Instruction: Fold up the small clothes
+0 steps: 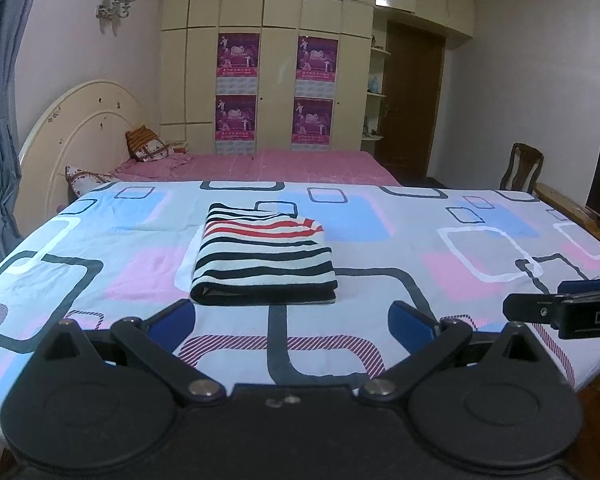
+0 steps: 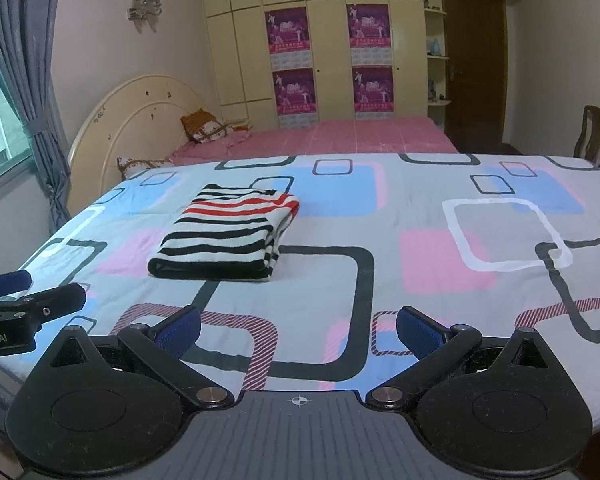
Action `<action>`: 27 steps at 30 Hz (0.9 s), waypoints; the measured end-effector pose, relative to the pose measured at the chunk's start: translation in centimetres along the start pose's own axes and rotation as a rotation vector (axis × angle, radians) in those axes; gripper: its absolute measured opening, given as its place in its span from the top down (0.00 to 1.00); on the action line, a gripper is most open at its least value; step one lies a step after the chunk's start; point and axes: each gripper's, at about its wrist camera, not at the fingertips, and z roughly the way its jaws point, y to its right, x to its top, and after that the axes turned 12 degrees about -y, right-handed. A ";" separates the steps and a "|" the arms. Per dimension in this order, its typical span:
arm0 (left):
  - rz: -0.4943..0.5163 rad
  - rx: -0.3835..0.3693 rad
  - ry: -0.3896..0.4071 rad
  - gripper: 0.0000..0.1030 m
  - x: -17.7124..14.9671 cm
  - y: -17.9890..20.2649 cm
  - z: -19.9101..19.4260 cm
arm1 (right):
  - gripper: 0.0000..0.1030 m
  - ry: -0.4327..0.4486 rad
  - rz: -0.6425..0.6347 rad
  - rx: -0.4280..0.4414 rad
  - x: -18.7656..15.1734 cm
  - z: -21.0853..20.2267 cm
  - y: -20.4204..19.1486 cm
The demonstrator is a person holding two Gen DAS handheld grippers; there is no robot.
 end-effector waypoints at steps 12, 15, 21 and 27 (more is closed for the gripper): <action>0.012 -0.002 0.003 0.00 0.2 0.0 0.0 | 0.00 0.006 -0.001 0.001 0.3 0.0 0.3; 0.012 0.006 0.005 0.00 0.3 0.0 -0.1 | 0.00 0.005 -0.005 0.002 0.4 0.0 0.3; 0.010 0.008 0.009 0.00 0.4 0.0 -0.3 | 0.00 0.009 -0.016 0.007 0.6 -0.2 0.3; 0.010 0.006 0.012 0.00 0.5 -0.1 -0.4 | 0.00 0.011 -0.022 0.009 0.8 -0.3 0.5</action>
